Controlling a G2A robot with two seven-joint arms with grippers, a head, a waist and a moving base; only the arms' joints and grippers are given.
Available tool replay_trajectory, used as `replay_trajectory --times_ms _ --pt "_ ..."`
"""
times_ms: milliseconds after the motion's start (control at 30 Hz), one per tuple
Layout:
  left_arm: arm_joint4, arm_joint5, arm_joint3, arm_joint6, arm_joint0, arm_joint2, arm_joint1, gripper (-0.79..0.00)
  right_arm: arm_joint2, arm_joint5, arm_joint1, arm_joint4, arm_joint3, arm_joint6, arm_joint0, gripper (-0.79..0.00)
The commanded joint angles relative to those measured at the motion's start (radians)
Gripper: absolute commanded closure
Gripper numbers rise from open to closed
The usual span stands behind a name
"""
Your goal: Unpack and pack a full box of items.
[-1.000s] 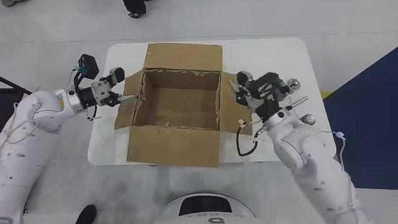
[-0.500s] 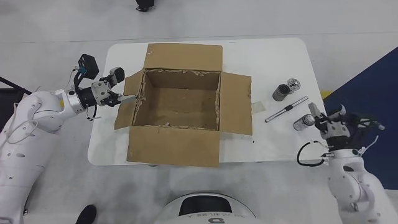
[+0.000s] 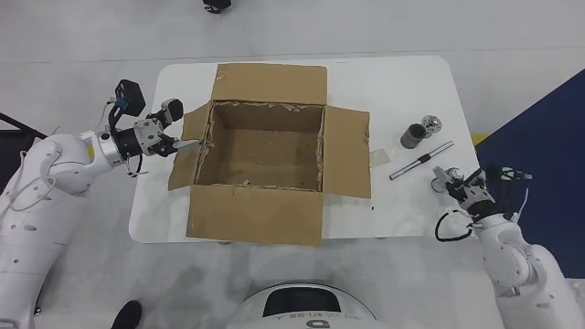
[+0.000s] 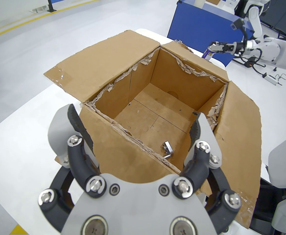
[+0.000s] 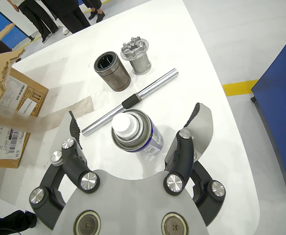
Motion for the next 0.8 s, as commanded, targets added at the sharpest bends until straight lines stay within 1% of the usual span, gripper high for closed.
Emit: replay_trajectory --times_ms 0,33,100,133,200,233,267,300,567,633,667,767 --pt "0.0 0.0 0.0 0.0 0.0 0.0 0.0 -0.785 -0.01 -0.01 0.0 0.003 0.027 0.028 0.027 -0.619" --pt "0.0 0.0 0.0 0.0 0.0 0.0 0.0 -0.785 -0.014 -0.006 0.001 -0.004 0.042 0.05 0.041 -0.6" --pt "0.0 0.0 0.0 0.0 0.0 0.0 0.0 -0.785 -0.027 0.003 0.002 -0.015 0.063 0.091 0.072 -0.48" --pt "0.0 0.0 0.0 0.0 0.0 0.0 0.0 -0.785 -0.031 0.008 0.002 -0.017 0.072 0.104 0.085 -0.443" --pt "0.0 0.0 0.0 0.0 0.0 0.0 0.0 -0.785 -0.037 0.007 0.002 -0.02 0.082 0.114 0.101 -0.317" --pt "0.0 0.0 0.0 0.0 0.0 0.0 0.0 -0.785 -0.037 0.007 0.001 -0.022 0.086 0.114 0.104 -0.219" --pt "0.0 0.0 0.0 0.0 0.0 0.0 0.0 -0.785 -0.035 0.006 0.001 -0.022 0.086 0.112 0.105 -0.046" --pt "0.0 0.0 0.0 0.0 0.0 0.0 0.0 -0.785 -0.033 0.005 0.001 -0.021 0.085 0.108 0.104 0.0" --pt "0.0 0.0 0.0 0.0 0.0 0.0 0.0 -0.785 -0.023 -0.013 -0.004 -0.04 0.025 0.033 0.078 0.0" --pt "0.0 0.0 0.0 0.0 0.0 0.0 0.0 -0.785 -0.013 -0.039 -0.007 -0.048 -0.017 -0.035 0.066 0.0" --pt "0.0 0.0 0.0 0.0 0.0 0.0 0.0 -0.785 -0.008 -0.058 -0.009 -0.05 -0.052 -0.088 0.053 0.0" --pt "0.0 0.0 0.0 0.0 0.0 0.0 0.0 -0.785 -0.015 -0.147 -0.011 -0.122 -0.203 -0.199 0.016 0.0"
